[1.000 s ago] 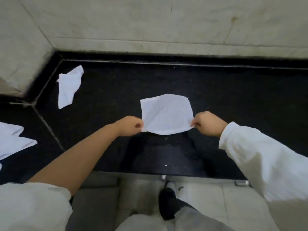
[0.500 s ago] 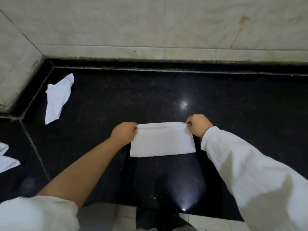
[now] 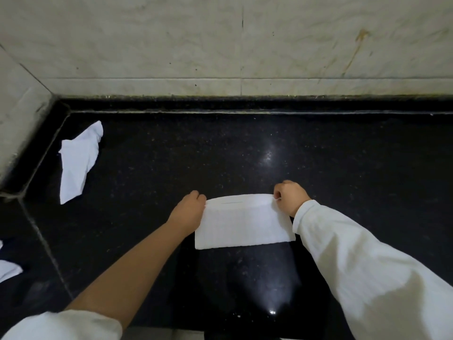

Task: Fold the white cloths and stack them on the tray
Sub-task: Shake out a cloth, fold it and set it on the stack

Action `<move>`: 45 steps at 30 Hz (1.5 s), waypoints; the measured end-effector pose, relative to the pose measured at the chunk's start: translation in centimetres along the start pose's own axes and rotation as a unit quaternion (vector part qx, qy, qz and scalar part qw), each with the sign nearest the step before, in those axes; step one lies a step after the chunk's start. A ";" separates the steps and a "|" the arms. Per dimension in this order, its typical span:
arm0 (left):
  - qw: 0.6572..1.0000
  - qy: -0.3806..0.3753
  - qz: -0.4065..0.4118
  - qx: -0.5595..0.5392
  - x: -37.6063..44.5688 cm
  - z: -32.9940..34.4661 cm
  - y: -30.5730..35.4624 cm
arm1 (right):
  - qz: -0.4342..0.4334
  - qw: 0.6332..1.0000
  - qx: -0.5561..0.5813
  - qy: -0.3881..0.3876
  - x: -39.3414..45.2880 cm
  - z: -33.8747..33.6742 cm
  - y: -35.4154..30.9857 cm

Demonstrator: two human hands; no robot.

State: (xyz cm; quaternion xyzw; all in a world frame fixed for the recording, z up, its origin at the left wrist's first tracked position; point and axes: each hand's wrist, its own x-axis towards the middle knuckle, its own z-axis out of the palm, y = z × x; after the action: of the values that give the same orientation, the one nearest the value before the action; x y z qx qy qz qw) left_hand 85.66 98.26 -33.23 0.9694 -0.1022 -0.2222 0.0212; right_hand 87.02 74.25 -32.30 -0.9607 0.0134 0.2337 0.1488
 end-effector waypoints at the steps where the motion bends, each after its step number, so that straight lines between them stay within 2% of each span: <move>1: 1.000 -0.011 -0.006 -0.010 -0.1 -0.4 0.1 | -0.001 1.000 0.005 0.001 0.0 -0.2 -0.1; 4: 0.998 0.004 -0.010 -0.059 -0.5 -1.7 0.0 | -0.014 0.999 0.013 0.031 -0.4 -1.6 -0.1; 8: 0.992 0.084 0.012 -0.096 -1.3 -5.0 -0.4 | -0.038 0.995 0.021 0.094 -1.8 -4.7 -0.4; 11: 0.979 0.176 0.056 -0.084 -2.0 -7.1 -0.4 | -0.057 0.982 0.039 0.176 -3.1 -6.4 -0.6; 13: 0.973 0.205 0.095 -0.044 -2.5 -7.1 -0.6 | -0.074 0.975 0.032 0.208 -4.1 -6.2 -0.5; 15: 0.958 0.216 0.186 0.012 -2.9 -6.1 -0.6 | -0.090 0.975 0.005 0.203 -4.8 -4.9 0.0; 17: 0.932 0.223 0.278 0.072 -3.2 -4.1 -0.6 | -0.076 0.985 -0.015 0.157 -5.3 -2.6 0.8; 18: 0.937 0.166 0.287 0.113 -3.4 -3.1 -0.3 | -0.057 0.992 -0.031 0.110 -5.7 -1.3 1.2; 20: 0.952 0.021 0.248 0.179 -3.9 -0.9 0.2 | -0.019 0.997 -0.074 0.015 -6.5 1.0 1.7; 21: 0.954 -0.022 0.227 0.195 -4.2 0.0 0.5 | -0.002 0.997 -0.076 -0.002 -6.9 1.7 1.8; 23: 0.964 -0.008 0.203 0.173 -4.5 0.8 0.6 | 0.039 0.998 -0.026 0.029 -7.5 2.4 1.8; 25: 0.975 0.069 0.184 0.107 -4.1 0.9 0.6 | 0.098 0.992 0.025 0.081 -7.4 2.3 1.6; 28: 0.980 0.135 0.145 0.028 -2.5 0.7 0.3 | 0.184 0.978 0.049 0.084 -6.7 2.5 0.7; 31: 0.995 0.057 0.073 0.046 -1.3 1.2 0.5 | 0.241 0.968 0.043 0.054 -5.8 3.5 -0.4; 34: 0.998 -0.001 0.043 0.053 -0.9 2.6 0.4 | 0.280 0.956 0.074 0.043 -5.1 4.0 -1.0; 39: 0.999 -0.003 0.037 0.033 -0.9 3.3 0.1 | 0.311 0.938 0.152 0.010 -4.6 3.2 -1.2; 43: 0.999 -0.002 0.036 0.026 -0.9 3.3 0.1 | 0.274 0.955 0.106 0.043 -4.7 3.0 -2.3; 45: 0.999 0.003 0.038 0.022 -0.9 3.3 0.0 | 0.251 0.956 0.137 0.070 -4.8 2.4 -3.0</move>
State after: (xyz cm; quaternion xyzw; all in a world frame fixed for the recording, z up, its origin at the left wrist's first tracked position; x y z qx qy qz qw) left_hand 83.47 98.47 -35.82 0.9657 -0.1443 -0.2158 0.0084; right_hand 81.94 77.59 -31.37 -0.9106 0.2966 0.1920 0.2145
